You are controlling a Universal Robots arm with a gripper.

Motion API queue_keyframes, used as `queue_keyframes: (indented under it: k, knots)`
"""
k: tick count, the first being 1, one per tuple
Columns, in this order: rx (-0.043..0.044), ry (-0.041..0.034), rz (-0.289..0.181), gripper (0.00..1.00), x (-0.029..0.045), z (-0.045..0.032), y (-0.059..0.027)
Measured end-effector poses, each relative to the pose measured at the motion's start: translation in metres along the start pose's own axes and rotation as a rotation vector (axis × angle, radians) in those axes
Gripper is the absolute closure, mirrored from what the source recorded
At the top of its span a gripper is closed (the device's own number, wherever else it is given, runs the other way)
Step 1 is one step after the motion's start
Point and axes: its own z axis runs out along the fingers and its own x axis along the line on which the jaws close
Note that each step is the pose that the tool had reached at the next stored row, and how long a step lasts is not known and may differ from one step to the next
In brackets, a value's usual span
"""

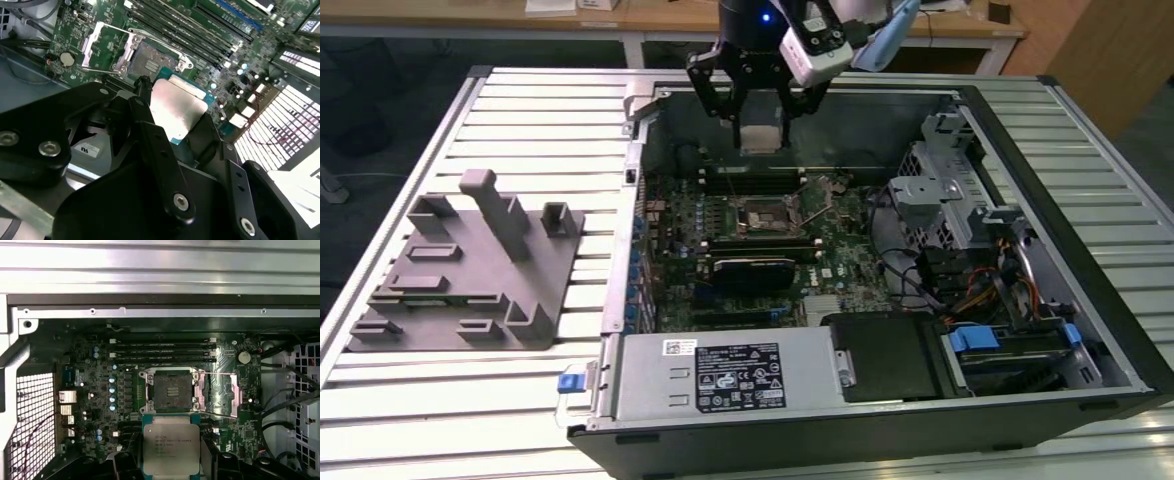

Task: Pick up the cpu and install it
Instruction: 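Pick up the cpu and move it towards the insertion slot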

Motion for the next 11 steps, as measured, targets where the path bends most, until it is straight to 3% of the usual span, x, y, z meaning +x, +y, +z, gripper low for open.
queue_keyframes:
  k: [11]
  knots:
    - [0.0000, 0.0008, 0.000, 0.45, -0.0117, 0.0200, 0.0004]
